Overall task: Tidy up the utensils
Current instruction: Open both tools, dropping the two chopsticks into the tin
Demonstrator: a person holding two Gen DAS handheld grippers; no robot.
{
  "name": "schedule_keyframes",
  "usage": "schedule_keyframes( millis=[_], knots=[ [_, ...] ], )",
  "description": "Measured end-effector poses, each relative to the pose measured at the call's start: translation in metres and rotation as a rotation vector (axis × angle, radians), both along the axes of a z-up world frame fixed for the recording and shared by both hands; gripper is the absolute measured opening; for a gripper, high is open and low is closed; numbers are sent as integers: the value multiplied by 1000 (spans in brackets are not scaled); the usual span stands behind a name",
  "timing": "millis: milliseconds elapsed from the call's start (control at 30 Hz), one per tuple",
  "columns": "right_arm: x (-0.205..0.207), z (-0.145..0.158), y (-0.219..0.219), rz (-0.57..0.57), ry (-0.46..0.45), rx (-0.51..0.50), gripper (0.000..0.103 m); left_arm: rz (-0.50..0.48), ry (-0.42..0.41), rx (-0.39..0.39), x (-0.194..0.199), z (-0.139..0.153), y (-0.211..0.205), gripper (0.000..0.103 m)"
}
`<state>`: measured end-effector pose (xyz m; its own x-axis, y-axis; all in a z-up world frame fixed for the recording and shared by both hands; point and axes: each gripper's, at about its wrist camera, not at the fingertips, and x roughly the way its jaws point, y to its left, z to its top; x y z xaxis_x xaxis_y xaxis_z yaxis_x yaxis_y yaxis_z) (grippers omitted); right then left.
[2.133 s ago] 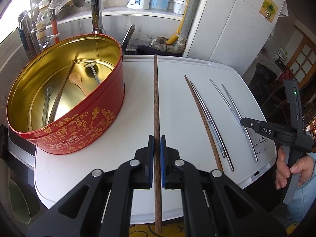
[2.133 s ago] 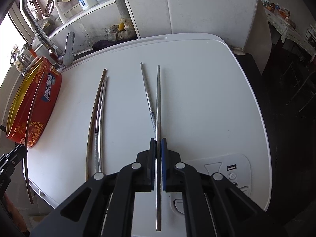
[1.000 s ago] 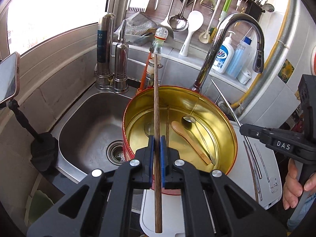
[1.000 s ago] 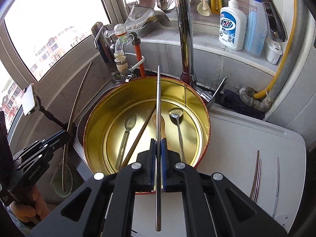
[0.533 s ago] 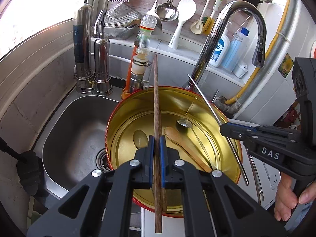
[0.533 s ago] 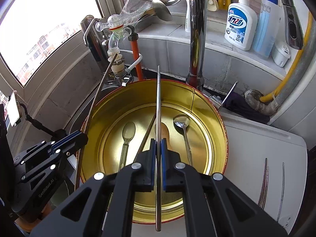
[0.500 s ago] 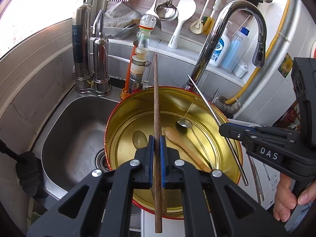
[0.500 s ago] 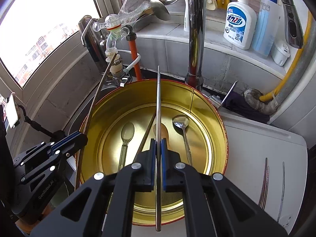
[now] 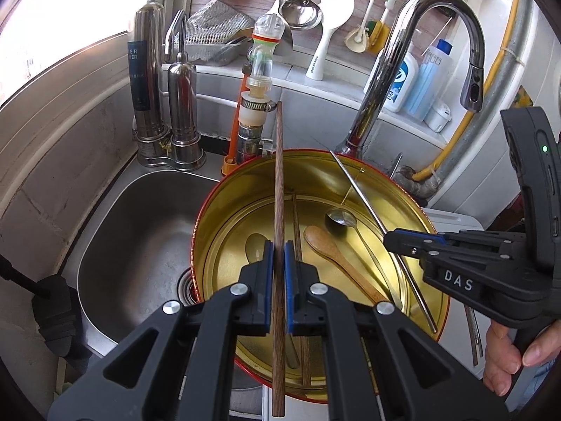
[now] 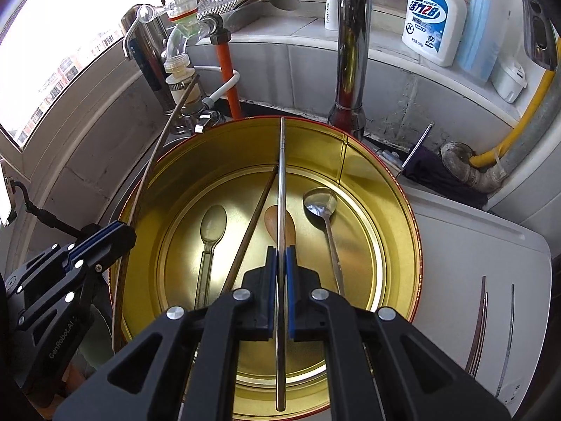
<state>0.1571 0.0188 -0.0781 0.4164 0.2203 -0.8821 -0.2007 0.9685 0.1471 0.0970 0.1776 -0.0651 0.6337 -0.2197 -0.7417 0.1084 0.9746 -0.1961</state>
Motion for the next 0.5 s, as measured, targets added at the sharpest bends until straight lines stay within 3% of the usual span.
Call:
schedule_keyframes(
  millis=[33,67,100,133,167,233,500],
  knots=[
    [0,0,-1,-3,-11,-3,7,13,-18,15,-3,2,1,10],
    [0,2,-2,-14,-28,-10,14,22,-35,34,-6,5,2,29],
    [0,4,-5,-28,-46,-15,32,30,-52,46,-8,8,4,48],
    [-1,7,-8,-43,-65,-14,43,41,-77,50,-11,12,6,81],
    [-2,9,-11,-56,-83,-11,58,52,-114,44,-15,16,9,83],
    [-3,11,-14,-65,-100,-12,60,71,-153,41,-18,22,13,83],
    [-7,7,-14,-42,-84,-14,71,93,-109,11,-15,18,20,83]
  ],
)
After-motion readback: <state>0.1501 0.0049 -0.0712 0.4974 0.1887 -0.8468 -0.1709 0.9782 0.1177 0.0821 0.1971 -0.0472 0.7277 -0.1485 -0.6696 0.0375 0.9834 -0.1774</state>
